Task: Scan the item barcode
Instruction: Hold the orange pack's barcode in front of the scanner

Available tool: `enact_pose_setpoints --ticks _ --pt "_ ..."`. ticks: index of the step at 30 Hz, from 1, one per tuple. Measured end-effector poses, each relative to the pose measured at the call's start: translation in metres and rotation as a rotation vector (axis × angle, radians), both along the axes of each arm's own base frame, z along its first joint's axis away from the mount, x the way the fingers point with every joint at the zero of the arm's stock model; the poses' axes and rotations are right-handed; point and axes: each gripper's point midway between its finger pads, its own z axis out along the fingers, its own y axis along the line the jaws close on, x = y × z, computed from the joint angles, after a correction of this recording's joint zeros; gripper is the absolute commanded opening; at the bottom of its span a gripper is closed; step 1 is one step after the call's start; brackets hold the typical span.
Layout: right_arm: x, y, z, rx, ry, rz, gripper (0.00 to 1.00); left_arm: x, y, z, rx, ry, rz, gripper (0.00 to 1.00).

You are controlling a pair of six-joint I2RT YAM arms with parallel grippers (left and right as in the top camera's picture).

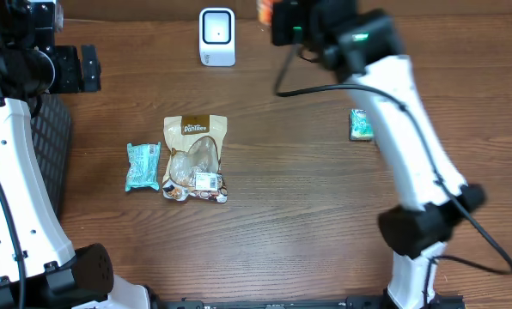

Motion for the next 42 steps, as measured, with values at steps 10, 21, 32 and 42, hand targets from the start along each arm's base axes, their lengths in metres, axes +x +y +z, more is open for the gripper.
enact_pose_setpoints --ticks 10,21,32,42 --pt "0.088 0.061 -0.067 -0.411 -0.339 -0.025 0.04 0.000 0.000 0.000 0.000 0.000 0.000 0.99" --pt "0.128 0.078 -0.159 -0.794 -0.419 0.140 0.04 0.000 0.000 0.000 0.002 0.001 0.002 0.99" --pt "0.133 0.094 -0.197 -0.945 -0.448 0.303 0.04 0.000 0.000 0.000 0.002 0.001 0.002 0.99" --pt "0.131 0.099 -0.198 -0.946 -0.454 0.318 0.04 0.000 0.000 0.000 0.002 0.001 0.002 0.99"
